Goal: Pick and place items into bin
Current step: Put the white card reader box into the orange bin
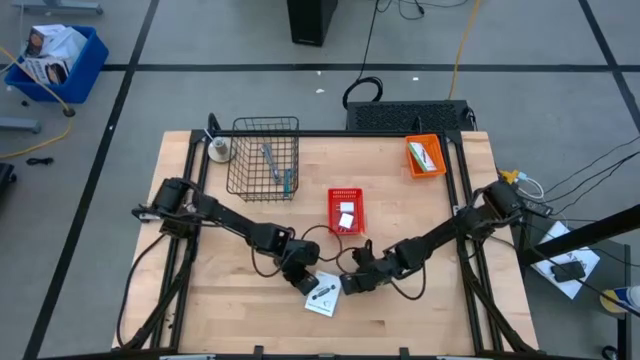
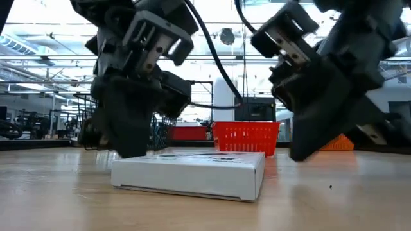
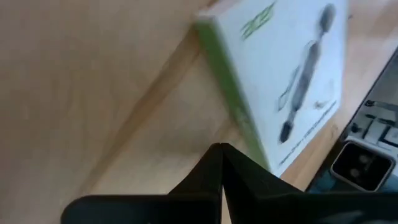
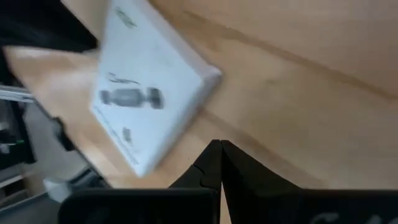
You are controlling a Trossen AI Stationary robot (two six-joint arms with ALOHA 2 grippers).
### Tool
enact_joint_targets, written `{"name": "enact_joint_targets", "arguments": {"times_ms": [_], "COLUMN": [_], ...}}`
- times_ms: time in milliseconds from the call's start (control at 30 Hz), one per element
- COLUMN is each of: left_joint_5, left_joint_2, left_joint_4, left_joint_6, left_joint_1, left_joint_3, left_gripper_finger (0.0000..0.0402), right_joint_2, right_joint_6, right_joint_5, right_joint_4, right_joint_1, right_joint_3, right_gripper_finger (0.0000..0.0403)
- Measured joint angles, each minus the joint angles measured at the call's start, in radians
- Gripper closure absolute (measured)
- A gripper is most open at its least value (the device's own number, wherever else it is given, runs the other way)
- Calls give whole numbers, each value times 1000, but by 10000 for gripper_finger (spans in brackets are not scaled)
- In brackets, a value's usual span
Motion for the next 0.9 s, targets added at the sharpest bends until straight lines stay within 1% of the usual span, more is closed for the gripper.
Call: {"name": "enact_joint_targets", "arguments": {"times_ms": [100, 167, 233, 400, 500, 600, 700, 833, 900], "left_joint_5": [9, 15, 26, 35, 46, 46, 46, 49, 50], "left_joint_2": [30, 40, 52, 57, 57, 57, 57, 58, 58], "left_joint_4": [58, 77, 105, 130, 131, 130, 127, 131, 131], "left_joint_6": [-24, -39, -58, -68, -80, -80, -77, -79, -77], "left_joint_1": [0, 0, 0, 0, 2, 3, 3, 3, 3], "left_joint_3": [1, 1, 1, 0, -2, -2, -2, -2, -2], "left_gripper_finger": [398, 395, 390, 398, 393, 394, 398, 388, 387], "right_joint_2": [12, 33, 52, 119, 129, 117, 102, 95, 96], "right_joint_6": [-10, -10, -10, -13, -28, -61, -81, -95, -117], "right_joint_5": [-18, -23, -49, -113, -117, -101, -50, 12, 16], "right_joint_4": [24, 47, 70, 219, 283, 298, 287, 274, 283], "right_joint_1": [-18, -29, -42, -57, -54, -56, -58, -66, -66], "right_joint_3": [2, 1, 0, 1, 1, -1, -5, -5, -5], "right_gripper_finger": [403, 403, 403, 403, 403, 403, 403, 403, 403]}}
